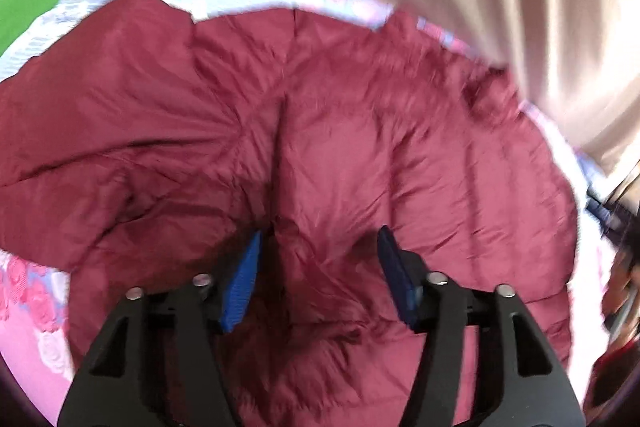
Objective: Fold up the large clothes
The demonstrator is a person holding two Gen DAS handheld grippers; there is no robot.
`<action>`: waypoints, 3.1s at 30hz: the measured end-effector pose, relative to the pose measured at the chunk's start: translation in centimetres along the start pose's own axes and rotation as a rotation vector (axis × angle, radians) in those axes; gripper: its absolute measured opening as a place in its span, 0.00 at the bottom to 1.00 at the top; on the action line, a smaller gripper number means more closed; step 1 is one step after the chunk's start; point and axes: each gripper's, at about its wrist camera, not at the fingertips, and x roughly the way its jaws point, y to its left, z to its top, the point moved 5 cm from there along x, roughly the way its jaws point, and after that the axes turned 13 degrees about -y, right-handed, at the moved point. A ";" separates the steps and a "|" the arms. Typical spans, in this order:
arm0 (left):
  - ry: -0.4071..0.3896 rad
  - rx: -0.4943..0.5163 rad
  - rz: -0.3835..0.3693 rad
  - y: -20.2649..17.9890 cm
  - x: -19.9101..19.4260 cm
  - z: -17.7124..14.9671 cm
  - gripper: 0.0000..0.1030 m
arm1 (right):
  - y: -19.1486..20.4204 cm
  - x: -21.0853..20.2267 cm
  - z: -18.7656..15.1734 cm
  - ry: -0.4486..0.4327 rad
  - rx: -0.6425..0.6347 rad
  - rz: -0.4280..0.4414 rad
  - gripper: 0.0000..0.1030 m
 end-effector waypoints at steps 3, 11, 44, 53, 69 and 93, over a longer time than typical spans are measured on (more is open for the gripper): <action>-0.044 0.085 0.033 -0.7 0.0 -0.7 0.48 | 0.6 3.2 -1.7 0.112 -0.032 0.020 0.24; -0.071 0.156 0.088 -1.2 0.1 -1.4 0.50 | 1.6 2.5 -2.7 -0.042 -0.241 -0.217 0.13; -0.367 -0.561 0.267 36.8 -18.3 8.2 0.02 | 7.1 -21.5 -22.1 -0.019 -0.399 -0.141 0.48; -0.451 -0.028 -0.152 2.6 -22.0 15.3 0.02 | 7.8 -22.1 -22.6 -0.029 -0.339 -0.091 0.48; 0.014 0.160 -0.271 -20.5 -5.0 -6.8 0.61 | 1.2 -24.0 -22.1 -0.017 -0.260 -0.114 0.55; -0.028 -0.410 -0.016 8.6 -5.7 -0.4 0.26 | 9.1 -4.8 -11.8 0.129 -0.082 0.051 0.07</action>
